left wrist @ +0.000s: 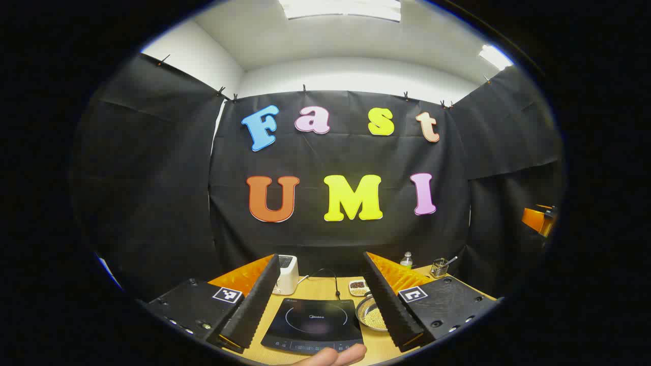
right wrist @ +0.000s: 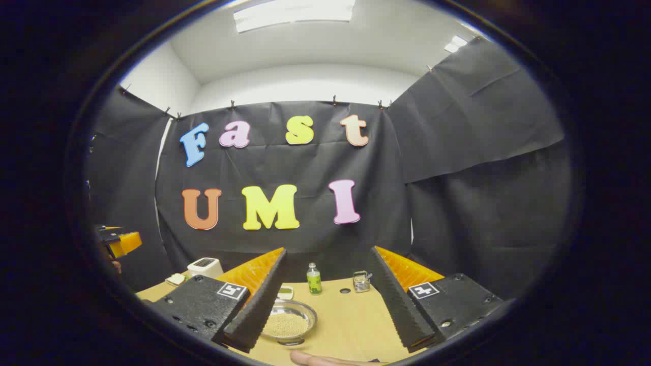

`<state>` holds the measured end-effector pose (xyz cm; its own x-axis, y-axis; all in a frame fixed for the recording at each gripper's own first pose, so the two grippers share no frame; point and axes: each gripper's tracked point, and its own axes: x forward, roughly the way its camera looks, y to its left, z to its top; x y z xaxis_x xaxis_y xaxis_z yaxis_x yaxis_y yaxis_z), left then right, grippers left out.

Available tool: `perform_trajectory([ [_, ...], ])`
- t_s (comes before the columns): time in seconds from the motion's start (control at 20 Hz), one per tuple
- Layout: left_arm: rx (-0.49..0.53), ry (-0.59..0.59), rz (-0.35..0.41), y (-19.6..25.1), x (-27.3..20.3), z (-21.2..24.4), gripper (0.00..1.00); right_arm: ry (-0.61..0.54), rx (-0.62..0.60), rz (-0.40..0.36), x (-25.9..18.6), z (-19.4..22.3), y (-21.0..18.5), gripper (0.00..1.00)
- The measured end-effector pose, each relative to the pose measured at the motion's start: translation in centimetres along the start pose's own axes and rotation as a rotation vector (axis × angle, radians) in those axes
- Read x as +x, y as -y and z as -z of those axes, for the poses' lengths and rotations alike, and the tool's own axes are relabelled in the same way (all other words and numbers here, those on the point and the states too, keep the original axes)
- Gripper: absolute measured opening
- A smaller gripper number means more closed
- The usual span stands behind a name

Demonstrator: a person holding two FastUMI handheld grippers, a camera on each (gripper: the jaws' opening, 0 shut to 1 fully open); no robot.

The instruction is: First push the handle of the pot to place it horizontally, then grasp the pot with both hands and set it on the induction cooktop.

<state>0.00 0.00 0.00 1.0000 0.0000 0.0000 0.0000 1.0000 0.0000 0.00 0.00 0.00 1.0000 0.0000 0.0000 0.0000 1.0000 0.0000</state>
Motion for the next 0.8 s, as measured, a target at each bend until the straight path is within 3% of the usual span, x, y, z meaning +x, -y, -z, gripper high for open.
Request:
perform_trajectory([
  [0.05, 0.001, 0.001, 0.004, 0.1, 0.0, 0.0, 0.87, 0.007, -0.004, 0.000, 0.0, -0.1, 0.0, 0.98],
  [0.1, 0.005, 0.002, 0.007, 0.2, -0.2, 0.0, 0.95, 0.013, -0.005, -0.001, -0.1, -0.2, -0.1, 0.98],
  [0.8, 0.026, 0.012, 0.056, 2.4, -0.1, 0.5, 0.95, 0.019, -0.025, -0.055, 0.0, 0.1, -1.3, 0.98],
])
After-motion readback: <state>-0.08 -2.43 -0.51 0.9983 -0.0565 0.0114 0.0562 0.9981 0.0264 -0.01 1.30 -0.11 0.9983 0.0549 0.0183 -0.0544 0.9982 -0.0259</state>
